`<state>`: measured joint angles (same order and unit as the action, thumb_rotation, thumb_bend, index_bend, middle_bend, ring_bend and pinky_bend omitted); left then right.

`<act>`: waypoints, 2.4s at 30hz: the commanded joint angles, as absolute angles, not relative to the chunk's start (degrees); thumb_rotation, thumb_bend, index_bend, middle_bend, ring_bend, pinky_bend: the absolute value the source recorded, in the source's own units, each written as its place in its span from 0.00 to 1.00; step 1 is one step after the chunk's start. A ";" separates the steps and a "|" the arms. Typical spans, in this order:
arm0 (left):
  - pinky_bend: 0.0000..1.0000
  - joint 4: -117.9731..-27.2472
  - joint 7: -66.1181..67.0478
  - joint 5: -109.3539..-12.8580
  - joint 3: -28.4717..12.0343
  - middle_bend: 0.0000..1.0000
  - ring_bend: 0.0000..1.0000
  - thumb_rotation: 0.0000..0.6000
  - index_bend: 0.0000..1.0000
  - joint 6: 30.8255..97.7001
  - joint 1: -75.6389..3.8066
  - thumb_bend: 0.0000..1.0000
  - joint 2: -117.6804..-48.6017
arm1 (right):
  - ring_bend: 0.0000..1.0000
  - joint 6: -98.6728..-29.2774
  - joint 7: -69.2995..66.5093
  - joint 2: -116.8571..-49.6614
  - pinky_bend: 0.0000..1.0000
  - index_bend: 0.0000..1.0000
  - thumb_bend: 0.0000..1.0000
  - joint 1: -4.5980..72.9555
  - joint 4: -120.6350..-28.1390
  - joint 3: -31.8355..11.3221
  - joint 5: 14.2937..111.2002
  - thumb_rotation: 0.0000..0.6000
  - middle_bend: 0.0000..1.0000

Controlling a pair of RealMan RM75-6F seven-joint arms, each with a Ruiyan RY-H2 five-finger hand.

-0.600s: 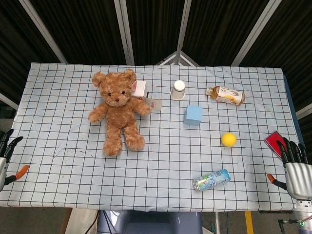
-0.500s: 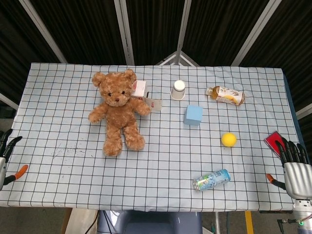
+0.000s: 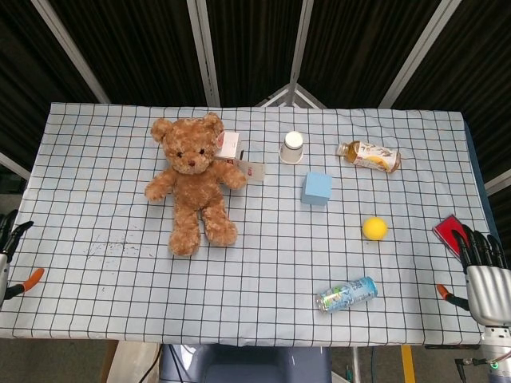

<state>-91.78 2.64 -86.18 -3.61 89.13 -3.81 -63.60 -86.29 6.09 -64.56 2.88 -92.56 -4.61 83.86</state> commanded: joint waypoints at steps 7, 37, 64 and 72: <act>0.00 -90.97 0.74 -86.40 -3.60 0.01 0.00 1.00 0.15 88.75 -4.03 0.31 -63.71 | 0.00 -86.11 4.79 -63.93 0.00 0.05 0.13 2.81 -92.79 -4.27 84.29 1.00 0.02; 0.07 -69.90 -84.29 -76.71 -13.23 0.06 0.00 1.00 0.16 46.70 -24.65 0.18 -72.31 | 0.00 -82.82 2.20 -63.06 0.00 0.05 0.13 3.75 -93.23 -3.79 83.44 1.00 0.02; 0.07 -52.71 -97.42 -81.43 -12.86 0.15 0.00 1.00 0.19 33.62 -38.02 0.19 -86.47 | 0.00 -80.40 2.26 -63.20 0.00 0.05 0.13 4.60 -93.30 -3.47 82.48 1.00 0.02; 0.07 -52.83 -96.10 -82.49 -11.71 0.15 0.00 1.00 0.19 33.39 -39.58 0.19 -87.09 | 0.00 -80.87 2.06 -63.04 0.00 0.05 0.13 4.43 -93.44 -3.56 82.44 1.00 0.02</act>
<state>-52.74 -96.23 -82.39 -11.80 33.33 -39.45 -87.04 -80.83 2.10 -63.07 4.46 -93.42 -3.55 82.43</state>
